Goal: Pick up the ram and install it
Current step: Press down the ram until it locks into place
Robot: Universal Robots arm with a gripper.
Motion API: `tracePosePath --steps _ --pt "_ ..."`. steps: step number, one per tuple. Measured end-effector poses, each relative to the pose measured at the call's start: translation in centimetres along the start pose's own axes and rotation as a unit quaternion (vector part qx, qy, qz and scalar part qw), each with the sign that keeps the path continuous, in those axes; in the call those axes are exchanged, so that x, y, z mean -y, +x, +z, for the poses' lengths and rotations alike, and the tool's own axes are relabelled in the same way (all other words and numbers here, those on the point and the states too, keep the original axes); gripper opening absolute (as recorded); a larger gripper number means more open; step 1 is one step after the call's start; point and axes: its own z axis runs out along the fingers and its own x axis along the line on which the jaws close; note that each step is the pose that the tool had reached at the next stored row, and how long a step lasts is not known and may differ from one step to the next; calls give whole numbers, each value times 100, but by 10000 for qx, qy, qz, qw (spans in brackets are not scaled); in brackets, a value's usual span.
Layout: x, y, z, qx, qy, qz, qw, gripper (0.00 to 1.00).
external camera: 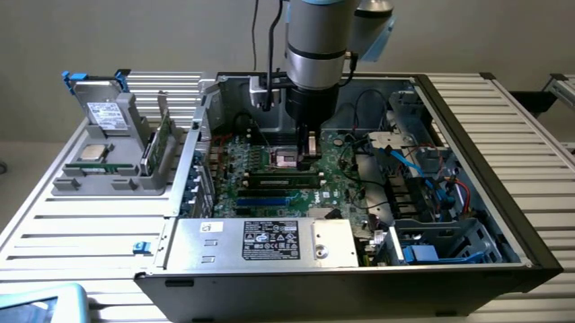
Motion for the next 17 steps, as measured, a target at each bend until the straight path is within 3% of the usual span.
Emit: tracePosePath --steps 3,6,7,11,17 --pt "1 -39 33 -35 -1 1 10000 11" --pt "3 -64 56 -116 -3 2 9999 11" --pt "3 -64 67 -128 -3 2 9999 11" --pt "2 -56 116 -127 -4 3 9999 11" --pt "3 -31 149 -97 -3 6 10000 11"
